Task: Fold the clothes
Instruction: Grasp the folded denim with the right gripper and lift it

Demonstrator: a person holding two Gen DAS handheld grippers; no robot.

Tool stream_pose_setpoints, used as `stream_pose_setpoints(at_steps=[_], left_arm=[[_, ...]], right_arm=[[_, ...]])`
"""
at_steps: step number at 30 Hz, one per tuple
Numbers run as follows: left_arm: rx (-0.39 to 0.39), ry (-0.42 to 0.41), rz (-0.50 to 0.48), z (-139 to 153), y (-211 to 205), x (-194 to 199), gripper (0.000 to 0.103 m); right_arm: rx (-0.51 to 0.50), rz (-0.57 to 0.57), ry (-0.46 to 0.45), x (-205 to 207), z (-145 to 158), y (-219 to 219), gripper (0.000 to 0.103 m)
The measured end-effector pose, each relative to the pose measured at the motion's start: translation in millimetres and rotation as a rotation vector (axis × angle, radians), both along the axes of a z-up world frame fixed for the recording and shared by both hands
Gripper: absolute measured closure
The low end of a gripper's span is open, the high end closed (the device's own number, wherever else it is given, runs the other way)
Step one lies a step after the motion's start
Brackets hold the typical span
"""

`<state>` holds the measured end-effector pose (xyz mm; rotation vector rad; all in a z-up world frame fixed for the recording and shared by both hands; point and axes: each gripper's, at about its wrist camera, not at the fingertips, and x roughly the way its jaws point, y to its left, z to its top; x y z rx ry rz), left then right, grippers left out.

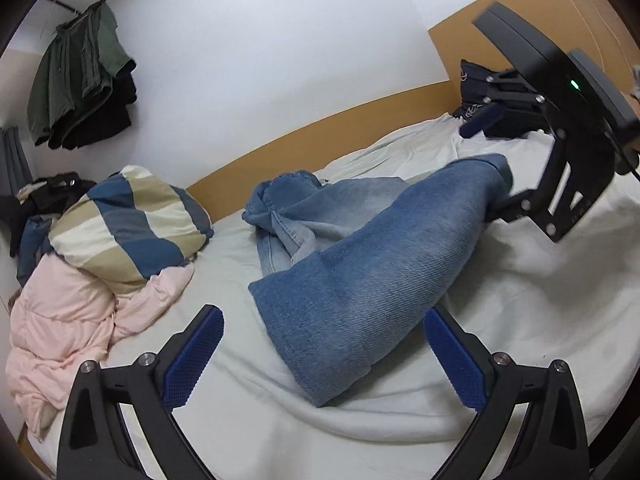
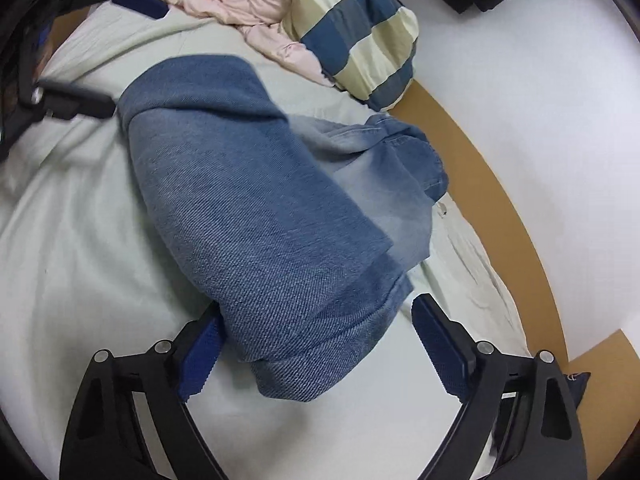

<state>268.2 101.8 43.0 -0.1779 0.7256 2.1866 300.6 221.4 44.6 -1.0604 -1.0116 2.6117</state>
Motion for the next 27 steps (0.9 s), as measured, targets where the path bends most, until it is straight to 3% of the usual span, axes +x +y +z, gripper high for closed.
stream_pose_setpoints(at_steps=[5, 7, 8, 13, 16, 18, 21, 22, 24, 26, 27], left_arm=[[-0.230, 0.039, -0.003, -21, 51, -19, 0.002], [-0.320, 0.026, 0.028, -32, 72, -32, 0.013], [-0.353, 0.045, 0.051, -38, 80, -36, 0.027], [-0.325, 0.006, 0.033, -33, 78, -40, 0.038], [-0.341, -0.014, 0.004, -28, 74, -36, 0.055], [-0.363, -0.011, -0.022, -22, 73, -30, 0.063], [-0.370, -0.021, -0.059, -12, 69, -28, 0.065], [-0.363, -0.029, -0.076, -10, 66, -26, 0.066], [-0.350, -0.047, -0.109, -7, 58, -19, 0.067], [-0.341, -0.070, -0.143, -4, 48, -9, 0.067], [-0.345, -0.083, -0.169, -3, 41, -2, 0.067]], right_arm=[[-0.080, -0.046, 0.055, -12, 30, 13, 0.011], [-0.096, -0.057, 0.063, -15, 32, 15, 0.011], [-0.105, -0.060, 0.065, -16, 32, 16, 0.010], [-0.123, -0.039, 0.032, -20, 26, 18, 0.008], [-0.076, 0.038, 0.018, -10, 24, 3, 0.008], [-0.017, 0.110, -0.008, -3, 16, -14, 0.007], [0.136, 0.146, -0.040, -4, -7, -33, 0.008], [0.167, 0.147, -0.052, -6, -14, -36, 0.011], [0.187, 0.120, -0.054, -12, -21, -32, 0.036], [0.204, 0.095, -0.058, -17, -29, -28, 0.044], [0.177, 0.099, -0.074, -13, -27, -28, 0.053]])
